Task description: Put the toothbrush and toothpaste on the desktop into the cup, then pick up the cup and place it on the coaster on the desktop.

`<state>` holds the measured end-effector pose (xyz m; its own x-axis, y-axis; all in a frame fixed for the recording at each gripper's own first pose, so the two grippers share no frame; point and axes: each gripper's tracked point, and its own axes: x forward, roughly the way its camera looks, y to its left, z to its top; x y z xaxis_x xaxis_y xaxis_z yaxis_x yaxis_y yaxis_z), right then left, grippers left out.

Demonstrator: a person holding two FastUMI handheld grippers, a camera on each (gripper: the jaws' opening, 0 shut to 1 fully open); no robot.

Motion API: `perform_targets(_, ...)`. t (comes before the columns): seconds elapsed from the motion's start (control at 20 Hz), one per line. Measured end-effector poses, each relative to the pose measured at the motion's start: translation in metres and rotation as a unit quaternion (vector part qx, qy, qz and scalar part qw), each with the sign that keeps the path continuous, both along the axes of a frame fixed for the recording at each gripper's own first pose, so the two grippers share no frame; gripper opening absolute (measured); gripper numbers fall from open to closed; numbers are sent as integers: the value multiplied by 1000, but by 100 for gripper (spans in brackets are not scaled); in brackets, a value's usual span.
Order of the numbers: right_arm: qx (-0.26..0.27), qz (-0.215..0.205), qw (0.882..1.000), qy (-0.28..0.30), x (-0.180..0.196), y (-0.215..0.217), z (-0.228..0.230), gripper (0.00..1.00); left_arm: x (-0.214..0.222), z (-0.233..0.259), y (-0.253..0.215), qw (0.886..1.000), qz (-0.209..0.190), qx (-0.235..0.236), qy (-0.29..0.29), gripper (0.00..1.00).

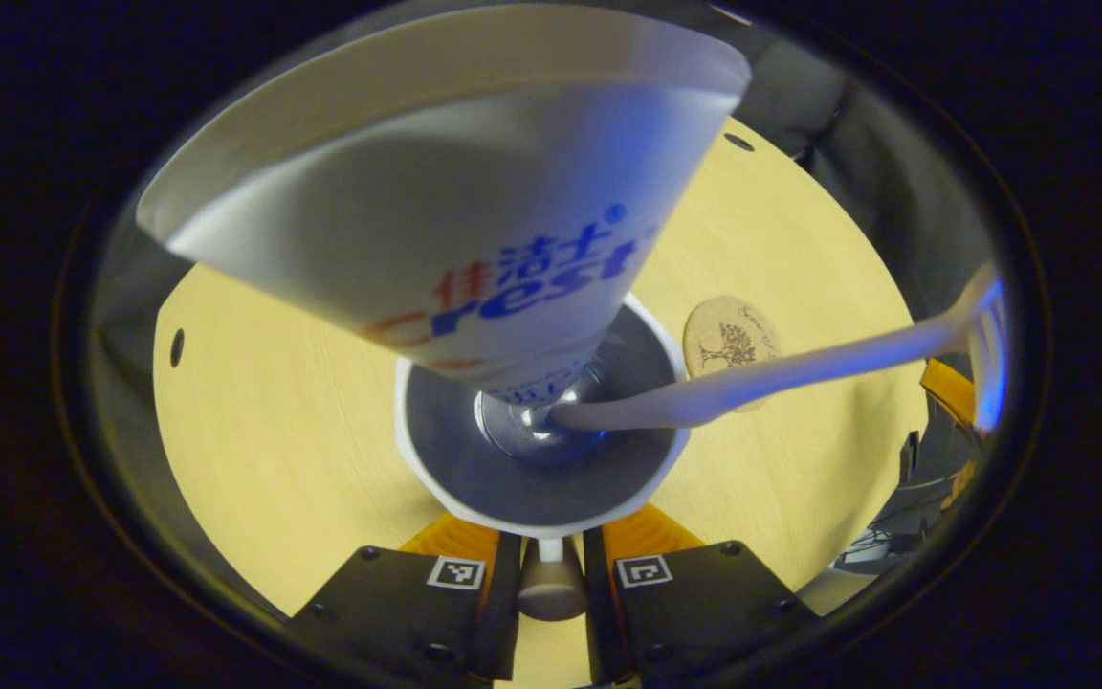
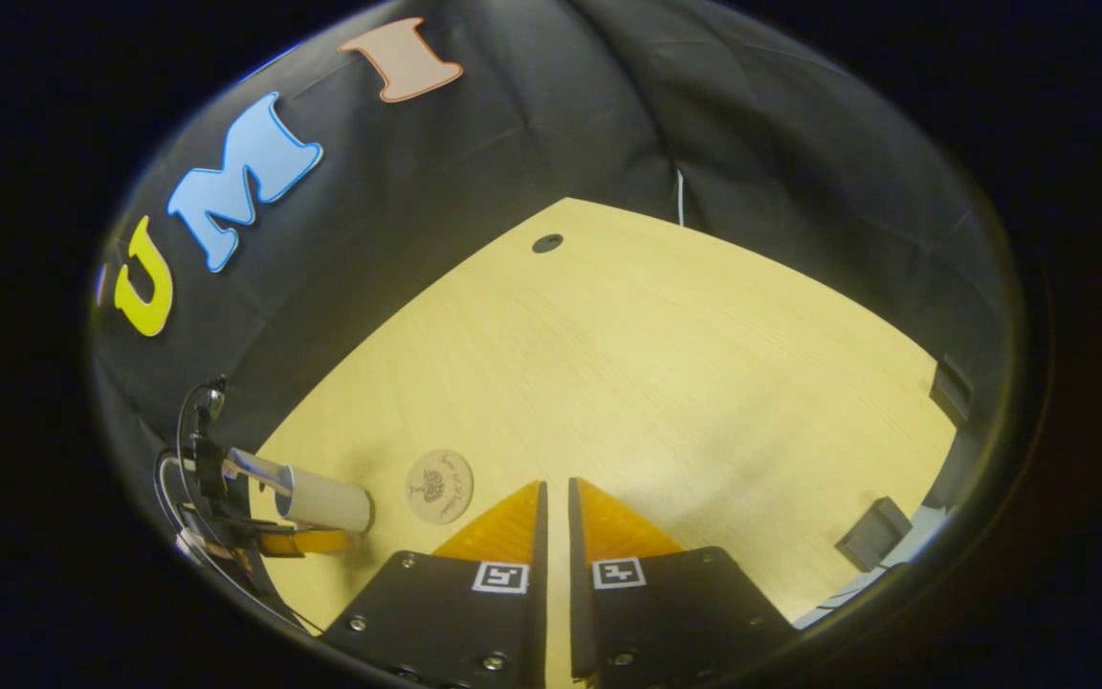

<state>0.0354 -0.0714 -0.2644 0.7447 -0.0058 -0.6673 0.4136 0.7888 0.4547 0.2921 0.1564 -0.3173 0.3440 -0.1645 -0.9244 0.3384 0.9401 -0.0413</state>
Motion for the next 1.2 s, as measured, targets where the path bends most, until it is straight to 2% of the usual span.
perform_targets(0.4,3,-9,1000,-1,-5,-7,2,10,-2,12,-82,998,-60,-10,-11,36)
perform_targets(0.65,13,-32,999,4,-19,-23,-4,10,-10,22,-103,997,-81,-13,-5,36)
perform_targets(0.9,22,-49,999,6,-29,-35,-8,10,-19,40,-83,995,-99,-3,-2,36)
perform_targets(1.2,27,-54,998,13,-35,-44,-11,10,-29,73,-16,996,-93,5,6,35)
